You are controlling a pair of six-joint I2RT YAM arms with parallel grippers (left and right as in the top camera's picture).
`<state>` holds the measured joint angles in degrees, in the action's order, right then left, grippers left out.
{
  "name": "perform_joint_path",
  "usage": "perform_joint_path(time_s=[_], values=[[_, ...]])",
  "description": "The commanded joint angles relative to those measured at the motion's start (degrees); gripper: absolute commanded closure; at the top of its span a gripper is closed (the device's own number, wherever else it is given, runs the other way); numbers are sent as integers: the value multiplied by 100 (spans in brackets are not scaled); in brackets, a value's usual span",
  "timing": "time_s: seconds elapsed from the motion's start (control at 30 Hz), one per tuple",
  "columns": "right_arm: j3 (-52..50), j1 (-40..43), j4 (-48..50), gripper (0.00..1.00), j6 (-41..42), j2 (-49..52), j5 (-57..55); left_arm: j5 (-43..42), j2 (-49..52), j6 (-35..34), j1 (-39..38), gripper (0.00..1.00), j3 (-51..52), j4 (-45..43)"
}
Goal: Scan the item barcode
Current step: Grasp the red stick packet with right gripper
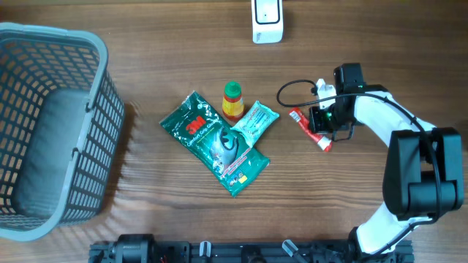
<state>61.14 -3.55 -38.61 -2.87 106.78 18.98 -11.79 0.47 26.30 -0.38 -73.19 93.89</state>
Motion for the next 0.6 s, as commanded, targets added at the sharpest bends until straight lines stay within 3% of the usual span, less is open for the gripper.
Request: perform_joint_path(time_s=[0.0,0.23,0.37,0.57], values=[[44,-24,-273,96,304,-114,848,11,-20,31,-15,0,-4,-13],[61,-61,-431,95,133,-1403,1202,11,-20,31,-15,0,-4,-13],[-39,-264,-345,96,129,-1403,1287,11,-20,31,-15,0,-4,-13],[-278,-1213,186,96,-378,-1399,1268,11,-20,31,-15,0,-4,-13]])
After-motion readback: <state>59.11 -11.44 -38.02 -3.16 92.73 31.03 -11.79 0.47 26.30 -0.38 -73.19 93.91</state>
